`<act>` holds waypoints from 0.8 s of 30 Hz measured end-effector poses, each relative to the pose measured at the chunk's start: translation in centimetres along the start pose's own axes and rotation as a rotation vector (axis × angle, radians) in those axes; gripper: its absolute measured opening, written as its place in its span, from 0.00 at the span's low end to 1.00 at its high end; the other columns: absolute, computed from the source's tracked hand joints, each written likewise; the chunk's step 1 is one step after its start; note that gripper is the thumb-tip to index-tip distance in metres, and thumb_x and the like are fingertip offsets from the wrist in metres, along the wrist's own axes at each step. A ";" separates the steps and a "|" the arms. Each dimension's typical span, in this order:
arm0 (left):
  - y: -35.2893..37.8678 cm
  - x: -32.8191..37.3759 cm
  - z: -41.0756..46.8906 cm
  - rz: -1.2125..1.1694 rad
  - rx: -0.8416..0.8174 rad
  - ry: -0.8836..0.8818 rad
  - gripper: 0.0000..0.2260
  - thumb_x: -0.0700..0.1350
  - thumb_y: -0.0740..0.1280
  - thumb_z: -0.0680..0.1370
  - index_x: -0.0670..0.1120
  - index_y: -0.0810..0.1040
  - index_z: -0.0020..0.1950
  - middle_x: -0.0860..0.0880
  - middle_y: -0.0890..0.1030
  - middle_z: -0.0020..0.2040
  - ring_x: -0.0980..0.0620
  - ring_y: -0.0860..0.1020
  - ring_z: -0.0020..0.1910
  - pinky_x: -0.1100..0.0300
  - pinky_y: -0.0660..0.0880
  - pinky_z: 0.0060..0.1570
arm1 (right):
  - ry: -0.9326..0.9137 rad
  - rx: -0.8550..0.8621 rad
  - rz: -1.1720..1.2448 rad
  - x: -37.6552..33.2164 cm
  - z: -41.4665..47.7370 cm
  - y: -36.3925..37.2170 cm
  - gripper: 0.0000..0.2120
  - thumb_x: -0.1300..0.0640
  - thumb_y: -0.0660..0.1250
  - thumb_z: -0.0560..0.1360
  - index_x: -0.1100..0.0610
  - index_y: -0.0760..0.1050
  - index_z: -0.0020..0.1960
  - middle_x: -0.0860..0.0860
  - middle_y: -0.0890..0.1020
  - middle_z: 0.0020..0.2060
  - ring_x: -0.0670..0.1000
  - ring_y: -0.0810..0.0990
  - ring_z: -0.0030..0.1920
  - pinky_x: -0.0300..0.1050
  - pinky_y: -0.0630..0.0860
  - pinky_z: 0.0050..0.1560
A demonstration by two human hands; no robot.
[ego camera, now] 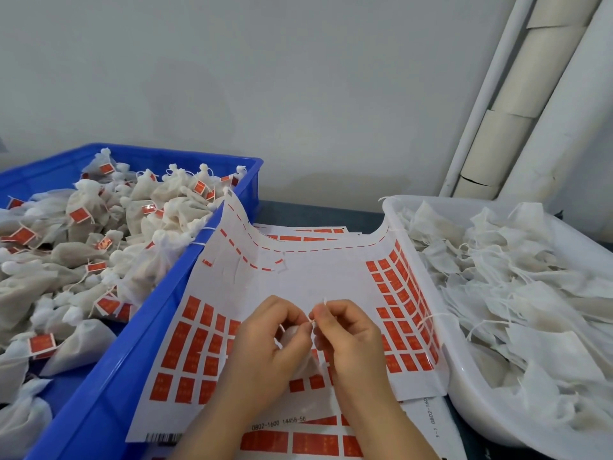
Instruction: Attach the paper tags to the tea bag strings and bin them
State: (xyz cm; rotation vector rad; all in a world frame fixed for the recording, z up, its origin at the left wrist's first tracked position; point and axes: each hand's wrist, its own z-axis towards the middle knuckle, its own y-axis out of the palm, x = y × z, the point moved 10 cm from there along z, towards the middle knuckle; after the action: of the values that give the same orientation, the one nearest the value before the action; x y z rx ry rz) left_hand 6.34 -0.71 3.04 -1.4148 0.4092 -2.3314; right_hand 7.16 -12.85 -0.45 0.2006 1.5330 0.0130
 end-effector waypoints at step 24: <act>-1.1 -2.1 -0.2 -0.285 0.085 -0.206 0.10 0.54 0.66 0.67 0.48 0.78 0.38 0.52 0.82 0.32 0.53 0.81 0.29 0.68 0.75 0.27 | -0.080 -0.083 0.147 -1.5 0.0 -0.1 0.08 0.50 0.69 0.64 0.54 0.81 0.36 0.54 0.83 0.35 0.48 0.76 0.29 0.38 0.76 0.35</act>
State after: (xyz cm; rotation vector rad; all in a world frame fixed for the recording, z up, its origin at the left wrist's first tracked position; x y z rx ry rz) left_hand 6.88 1.21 1.83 -1.7463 0.0511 -2.3499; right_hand 7.04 -13.16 1.03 0.2439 1.4327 0.1828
